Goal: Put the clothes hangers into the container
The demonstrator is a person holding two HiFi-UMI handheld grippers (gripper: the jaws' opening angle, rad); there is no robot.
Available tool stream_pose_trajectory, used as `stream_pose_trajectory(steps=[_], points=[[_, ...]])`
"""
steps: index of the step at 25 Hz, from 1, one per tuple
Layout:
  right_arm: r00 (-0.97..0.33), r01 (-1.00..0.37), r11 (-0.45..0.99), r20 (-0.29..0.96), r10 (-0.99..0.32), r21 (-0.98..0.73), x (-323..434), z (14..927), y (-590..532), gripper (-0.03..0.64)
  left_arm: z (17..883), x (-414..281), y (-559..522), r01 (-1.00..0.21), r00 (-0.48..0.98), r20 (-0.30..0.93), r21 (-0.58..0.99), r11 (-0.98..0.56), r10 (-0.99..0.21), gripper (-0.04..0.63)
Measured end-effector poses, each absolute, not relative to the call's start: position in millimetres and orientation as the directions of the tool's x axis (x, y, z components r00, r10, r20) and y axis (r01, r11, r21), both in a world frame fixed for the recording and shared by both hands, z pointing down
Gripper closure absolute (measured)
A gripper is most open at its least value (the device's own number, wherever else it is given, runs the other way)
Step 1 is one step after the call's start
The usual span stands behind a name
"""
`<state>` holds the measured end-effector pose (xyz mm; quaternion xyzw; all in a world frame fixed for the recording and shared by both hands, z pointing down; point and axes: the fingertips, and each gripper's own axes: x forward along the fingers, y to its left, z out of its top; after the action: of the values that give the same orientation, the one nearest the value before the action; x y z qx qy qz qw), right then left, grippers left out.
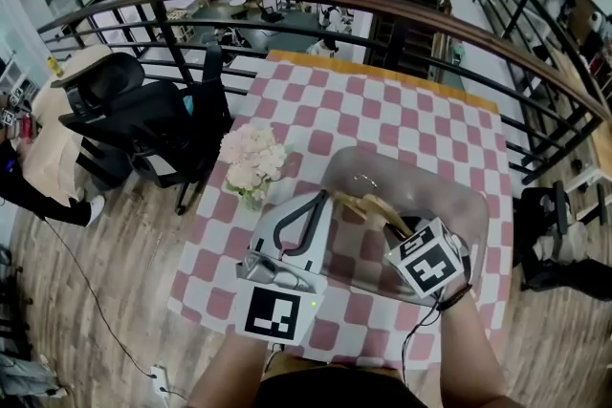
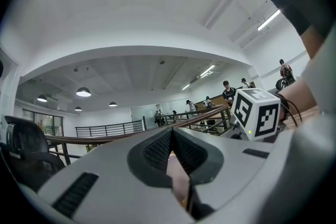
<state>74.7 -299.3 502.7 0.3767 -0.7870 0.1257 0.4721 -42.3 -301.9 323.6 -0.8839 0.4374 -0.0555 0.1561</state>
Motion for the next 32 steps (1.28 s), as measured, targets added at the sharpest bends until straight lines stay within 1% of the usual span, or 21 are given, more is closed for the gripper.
stream_pose_trajectory(steps=[4, 9, 22, 32], points=[[-0.264, -0.707, 0.687, 0.838, -0.477, 0.168, 73.4, 504.3, -298.7, 0.558, 325.5, -41.4, -304.2, -0.751, 0.615, -0.032, -0.326, -0.574, -0.788, 0.586], [-0.294, -0.689, 0.712, 0.846, -0.446, 0.135, 65.7, 506.0, -292.1, 0.558, 326.2, -40.5, -305.2, -0.749, 0.617, -0.027, -0.327, -0.577, -0.786, 0.586], [-0.319, -0.621, 0.777, 0.874, -0.367, 0.1, 44.1, 515.3, -268.1, 0.558, 326.9, -40.8, -301.0, -0.75, 0.617, -0.021, -0.318, -0.58, -0.787, 0.586], [-0.33, -0.508, 0.86, 0.913, -0.239, 0.042, 24.3, 533.9, -241.9, 0.545, 330.3, -45.5, -296.9, -0.751, 0.613, -0.012, -0.321, -0.577, -0.79, 0.586]])
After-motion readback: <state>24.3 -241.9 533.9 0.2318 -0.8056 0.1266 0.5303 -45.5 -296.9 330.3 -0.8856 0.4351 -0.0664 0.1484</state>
